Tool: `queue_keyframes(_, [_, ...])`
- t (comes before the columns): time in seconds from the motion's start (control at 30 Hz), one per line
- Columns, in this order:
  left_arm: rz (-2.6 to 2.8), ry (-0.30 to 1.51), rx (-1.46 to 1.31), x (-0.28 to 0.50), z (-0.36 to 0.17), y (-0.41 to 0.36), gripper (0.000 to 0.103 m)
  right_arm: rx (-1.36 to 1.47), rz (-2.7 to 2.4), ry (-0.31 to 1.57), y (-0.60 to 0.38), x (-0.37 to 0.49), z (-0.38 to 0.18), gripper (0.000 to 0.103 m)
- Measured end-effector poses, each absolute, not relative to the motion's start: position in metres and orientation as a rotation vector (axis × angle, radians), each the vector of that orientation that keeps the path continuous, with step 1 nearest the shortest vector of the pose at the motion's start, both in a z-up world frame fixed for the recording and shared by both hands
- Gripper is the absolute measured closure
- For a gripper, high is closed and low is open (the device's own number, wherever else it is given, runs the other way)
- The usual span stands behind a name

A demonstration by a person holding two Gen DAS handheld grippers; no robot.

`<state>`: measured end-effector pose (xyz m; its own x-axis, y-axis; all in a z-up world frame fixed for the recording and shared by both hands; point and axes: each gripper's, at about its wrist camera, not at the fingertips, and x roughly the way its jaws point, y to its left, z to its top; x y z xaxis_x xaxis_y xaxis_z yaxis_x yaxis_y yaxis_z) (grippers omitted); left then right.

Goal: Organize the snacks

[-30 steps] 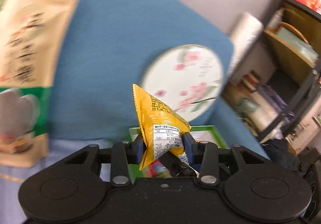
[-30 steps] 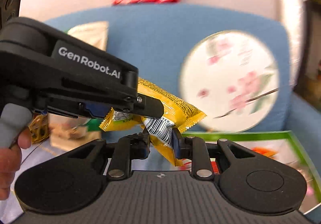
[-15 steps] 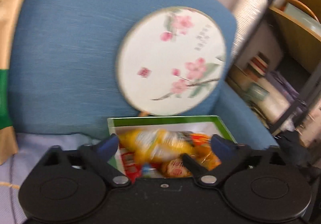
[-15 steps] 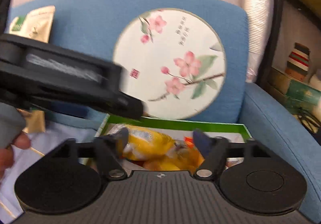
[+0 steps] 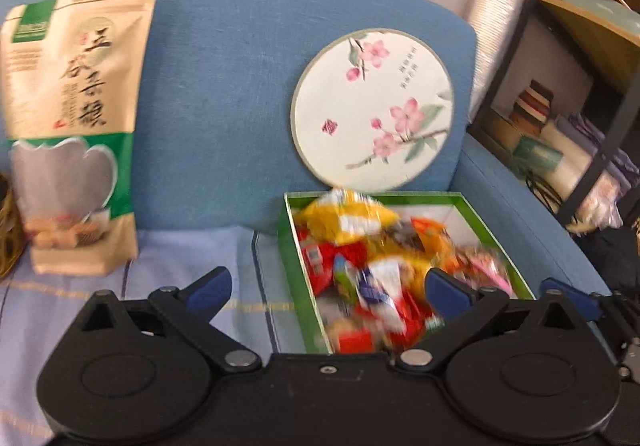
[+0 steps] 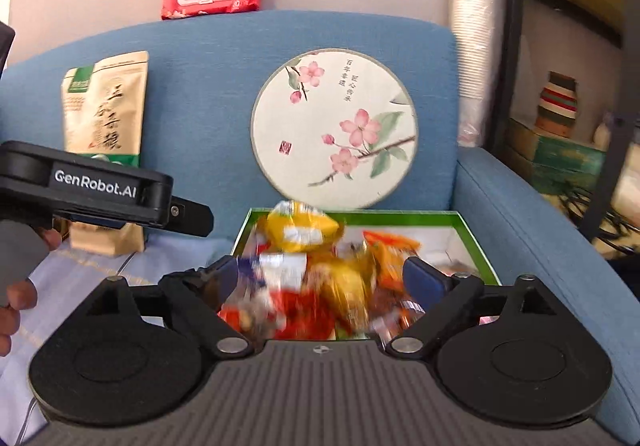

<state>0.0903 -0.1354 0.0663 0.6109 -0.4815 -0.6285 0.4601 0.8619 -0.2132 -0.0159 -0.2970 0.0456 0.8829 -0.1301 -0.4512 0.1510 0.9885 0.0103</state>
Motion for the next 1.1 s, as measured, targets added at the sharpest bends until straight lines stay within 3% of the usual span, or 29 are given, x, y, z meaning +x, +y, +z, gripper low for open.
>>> queue_keyframes(0.4, [-0.431,0.752,0.088,0.003,0.049,-0.126,0.000,0.078,-0.275,0.561,-0.291,-0.082,0.022,0.000])
queue_keyframes(1.1, [-0.398,0.747,0.109,-0.009,0.051,-0.113,0.000,0.099,-0.331,0.581,-0.292,-0.092,0.018,0.000])
